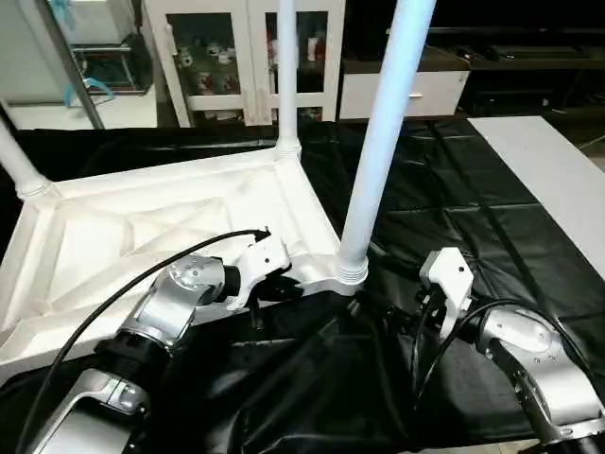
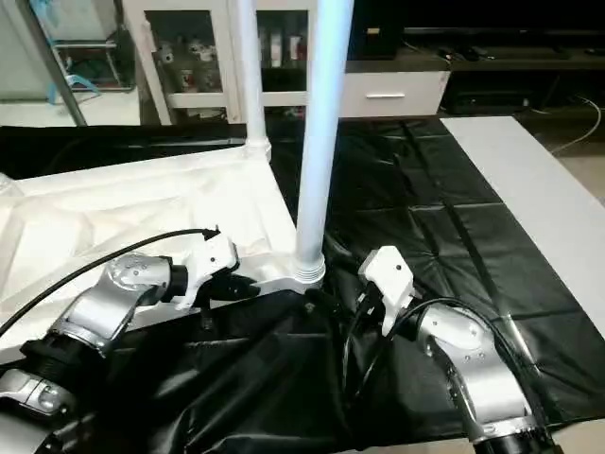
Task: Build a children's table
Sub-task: Rotate table base, then rotate leg to tighten
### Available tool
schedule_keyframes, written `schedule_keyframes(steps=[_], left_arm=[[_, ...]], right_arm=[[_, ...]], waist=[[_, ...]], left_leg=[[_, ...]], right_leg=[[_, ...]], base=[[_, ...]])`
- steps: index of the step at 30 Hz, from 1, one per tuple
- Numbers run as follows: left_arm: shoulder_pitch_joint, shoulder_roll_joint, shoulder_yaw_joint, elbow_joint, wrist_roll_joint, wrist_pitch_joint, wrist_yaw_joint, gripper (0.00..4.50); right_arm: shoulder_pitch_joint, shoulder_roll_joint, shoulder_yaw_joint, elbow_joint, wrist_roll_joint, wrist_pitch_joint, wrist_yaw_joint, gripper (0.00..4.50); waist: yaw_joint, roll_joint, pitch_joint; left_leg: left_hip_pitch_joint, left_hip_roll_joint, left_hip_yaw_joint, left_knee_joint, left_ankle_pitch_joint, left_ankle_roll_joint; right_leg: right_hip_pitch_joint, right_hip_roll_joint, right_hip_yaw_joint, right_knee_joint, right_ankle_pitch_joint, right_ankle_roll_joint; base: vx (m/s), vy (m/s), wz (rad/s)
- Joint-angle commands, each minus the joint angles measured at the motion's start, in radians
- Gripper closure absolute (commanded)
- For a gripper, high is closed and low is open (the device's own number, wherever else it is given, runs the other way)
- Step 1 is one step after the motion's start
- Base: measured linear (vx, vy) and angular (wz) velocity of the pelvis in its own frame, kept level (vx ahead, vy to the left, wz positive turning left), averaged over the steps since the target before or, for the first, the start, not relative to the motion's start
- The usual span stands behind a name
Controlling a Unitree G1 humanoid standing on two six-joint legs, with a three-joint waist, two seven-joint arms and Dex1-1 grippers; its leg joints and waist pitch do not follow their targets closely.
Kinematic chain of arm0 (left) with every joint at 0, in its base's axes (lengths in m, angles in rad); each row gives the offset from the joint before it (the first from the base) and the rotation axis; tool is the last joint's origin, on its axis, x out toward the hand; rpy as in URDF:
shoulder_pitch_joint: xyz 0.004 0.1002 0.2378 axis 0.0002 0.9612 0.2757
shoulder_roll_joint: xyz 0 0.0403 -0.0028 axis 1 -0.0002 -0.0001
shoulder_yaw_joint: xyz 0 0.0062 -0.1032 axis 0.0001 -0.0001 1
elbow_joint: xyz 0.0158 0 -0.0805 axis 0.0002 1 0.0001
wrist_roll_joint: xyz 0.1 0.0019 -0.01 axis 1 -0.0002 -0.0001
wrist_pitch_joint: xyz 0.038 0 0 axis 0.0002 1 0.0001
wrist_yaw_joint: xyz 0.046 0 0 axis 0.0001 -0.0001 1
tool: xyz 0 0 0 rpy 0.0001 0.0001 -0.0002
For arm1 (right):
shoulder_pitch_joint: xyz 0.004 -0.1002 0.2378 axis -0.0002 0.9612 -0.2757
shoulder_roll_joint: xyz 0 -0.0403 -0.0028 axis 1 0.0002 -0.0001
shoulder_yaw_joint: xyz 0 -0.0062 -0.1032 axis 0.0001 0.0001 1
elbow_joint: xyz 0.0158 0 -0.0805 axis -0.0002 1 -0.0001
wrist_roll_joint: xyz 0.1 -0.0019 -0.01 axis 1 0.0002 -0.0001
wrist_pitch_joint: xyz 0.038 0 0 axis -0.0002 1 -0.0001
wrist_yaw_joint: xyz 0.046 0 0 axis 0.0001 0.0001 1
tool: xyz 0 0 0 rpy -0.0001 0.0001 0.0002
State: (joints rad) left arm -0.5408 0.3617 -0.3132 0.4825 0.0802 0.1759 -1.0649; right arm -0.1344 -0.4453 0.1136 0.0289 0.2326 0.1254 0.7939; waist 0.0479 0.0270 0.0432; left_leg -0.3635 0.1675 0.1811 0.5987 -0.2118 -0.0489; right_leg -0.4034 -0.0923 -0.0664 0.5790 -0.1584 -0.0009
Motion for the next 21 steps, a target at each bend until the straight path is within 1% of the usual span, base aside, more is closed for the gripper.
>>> schedule_keyframes(steps=[1,2,3,4,5,6,7,8,9,10,11,12,13,15,17,19,20,21], left_arm=[[0.039,0.022,-0.060,0.018,0.025,0.015,-0.049,4.46],[0.044,0.028,-0.066,0.007,0.016,-0.021,-0.073,4.46],[0.046,0.030,-0.067,0.002,0.012,-0.042,-0.082,4.46],[0.049,0.028,-0.064,-0.010,-0.002,-0.049,-0.094,4.46],[0.050,0.026,-0.062,-0.017,-0.010,-0.051,-0.101,4.46],[0.053,0.025,-0.062,-0.028,-0.020,-0.061,-0.113,4.46],[0.057,0.027,-0.066,-0.040,-0.029,-0.086,-0.132,4.50],[0.061,0.031,-0.073,-0.051,-0.032,-0.104,-0.147,4.50],[0.070,0.036,-0.089,-0.066,-0.029,-0.146,-0.166,4.50],[0.071,0.037,-0.093,-0.068,-0.025,-0.154,-0.167,4.50],[0.071,0.040,-0.098,-0.069,-0.017,-0.168,-0.166,4.50],[0.068,0.041,-0.101,-0.066,-0.012,-0.177,-0.166,4.50],[0.067,0.042,-0.102,-0.064,-0.010,-0.181,-0.166,4.50],[0.062,0.042,-0.103,-0.057,-0.010,-0.205,-0.175,4.50],[0.061,0.041,-0.104,-0.058,-0.012,-0.212,-0.179,4.50],[0.060,0.040,-0.104,-0.062,-0.018,-0.224,-0.187,4.50],[0.060,0.040,-0.103,-0.063,-0.021,-0.229,-0.192,4.50],[0.058,0.041,-0.104,-0.063,-0.024,-0.241,-0.198,4.50]], right_arm=[[-0.031,-0.011,-0.020,0.017,-0.003,0.005,0.010,1.13],[-0.042,-0.014,-0.020,0.030,-0.003,0.004,0.018,1.13],[-0.045,-0.015,-0.018,0.035,-0.004,0.003,0.021,1.13],[-0.049,-0.016,-0.015,0.042,-0.005,-0.001,0.027,1.13],[-0.052,-0.016,-0.013,0.045,-0.006,-0.003,0.031,1.13],[-0.056,-0.016,-0.010,0.050,-0.003,-0.005,0.038,1.13],[-0.059,-0.014,-0.008,0.054,0.004,-0.001,0.048,0.96],[-0.064,-0.012,-0.006,0.059,0.014,0.007,0.060,0.96],[-0.069,-0.015,0.001,0.067,0.035,0.024,0.093,0.96],[-0.071,-0.019,0.005,0.070,0.036,0.024,0.103,0.84],[-0.071,-0.025,0.012,0.073,0.040,0.025,0.121,0.63],[-0.072,-0.031,0.018,0.074,0.041,0.025,0.136,0.63],[-0.072,-0.034,0.020,0.074,0.042,0.025,0.142,0.57],[-0.078,-0.038,0.030,0.082,0.037,0.026,0.161,0.50],[-0.084,-0.037,0.036,0.092,0.028,0.022,0.164,0.18],[-0.095,-0.031,0.049,0.113,0.008,0.010,0.168,0.15],[-0.100,-0.029,0.057,0.122,-0.001,0.007,0.174,0.07],[-0.107,-0.024,0.065,0.137,-0.010,0.003,0.177,0.07]], waist=[[0.000,-0.015,-0.056],[-0.001,-0.017,-0.058],[0.000,-0.016,-0.058],[-0.001,-0.016,-0.059],[0.000,-0.017,-0.060],[0.000,-0.020,-0.059],[0.003,-0.018,-0.061],[0.004,-0.019,-0.061],[0.008,-0.019,-0.059],[0.009,-0.018,-0.059],[0.013,-0.016,-0.058],[0.017,-0.015,-0.057],[0.017,-0.015,-0.054],[0.023,-0.017,-0.052],[0.025,-0.018,-0.052],[0.028,-0.017,-0.054],[0.031,-0.017,-0.054],[0.032,-0.016,-0.055]], left_leg=[[0.002,0.061,-0.022,-0.083,-0.194,0.066],[0.001,0.060,-0.022,-0.081,-0.177,0.075],[0.002,0.060,-0.021,-0.080,-0.174,0.079],[0.003,0.061,-0.020,-0.078,-0.165,0.083],[0.002,0.061,-0.020,-0.077,-0.144,0.093],[0.003,0.061,-0.018,-0.076,-0.139,0.100],[0.005,0.061,-0.017,-0.074,-0.130,0.106],[0.004,0.061,-0.017,-0.074,-0.127,0.109],[0.006,0.062,-0.017,-0.075,-0.132,0.111],[0.006,0.063,-0.017,-0.075,-0.141,0.112],[0.010,0.064,-0.015,-0.075,-0.154,0.107],[0.013,0.065,-0.015,-0.078,-0.167,0.098],[0.012,0.065,-0.015,-0.079,-0.180,0.094],[0.014,0.066,-0.016,-0.084,-0.224,0.066],[0.016,0.065,-0.015,-0.085,-0.234,0.053],[0.015,0.064,-0.016,-0.085,-0.229,0.046],[0.016,0.064,-0.015,-0.085,-0.224,0.044],[0.015,0.063,-0.015,-0.084,-0.218,0.044]], right_leg=[[0.045,-0.062,0.044,-0.061,-0.270,-0.216],[0.047,-0.062,0.044,-0.058,-0.249,-0.224],[0.046,-0.062,0.044,-0.059,-0.243,-0.227],[0.046,-0.062,0.045,-0.056,-0.226,-0.232],[0.048,-0.062,0.044,-0.050,-0.193,-0.244],[0.047,-0.061,0.043,-0.051,-0.185,-0.250],[0.048,-0.063,0.044,-0.050,-0.177,-0.255],[0.048,-0.063,0.044,-0.049,-0.174,-0.257],[0.047,-0.062,0.044,-0.050,-0.184,-0.255],[0.047,-0.063,0.044,-0.050,-0.190,-0.255],[0.044,-0.062,0.044,-0.053,-0.206,-0.252],[0.043,-0.061,0.045,-0.053,-0.217,-0.250],[0.042,-0.061,0.045,-0.056,-0.232,-0.246],[0.044,-0.063,0.045,-0.061,-0.300,-0.223],[0.041,-0.063,0.047,-0.064,-0.324,-0.211],[0.042,-0.064,0.047,-0.064,-0.326,-0.206],[0.041,-0.063,0.047,-0.063,-0.318,-0.207],[0.042,-0.062,0.047,-0.060,-0.305,-0.209]], base=[[0.000,0.000,0.00],[0.000,0.000,0.00],[0.000,0.000,0.00],[0.000,0.000,0.00],[0.000,0.000,0.00],[0.000,0.000,0.00],[0.000,0.000,0.00],[0.000,0.000,0.00],[0.000,0.000,0.00],[0.000,0.000,0.00],[0.000,0.000,0.00],[0.000,0.000,0.00],[0.000,0.000,0.00],[0.000,0.000,0.00],[0.000,0.000,0.00],[0.000,0.000,0.00],[0.000,0.000,0.00],[0.000,0.000,0.00]])
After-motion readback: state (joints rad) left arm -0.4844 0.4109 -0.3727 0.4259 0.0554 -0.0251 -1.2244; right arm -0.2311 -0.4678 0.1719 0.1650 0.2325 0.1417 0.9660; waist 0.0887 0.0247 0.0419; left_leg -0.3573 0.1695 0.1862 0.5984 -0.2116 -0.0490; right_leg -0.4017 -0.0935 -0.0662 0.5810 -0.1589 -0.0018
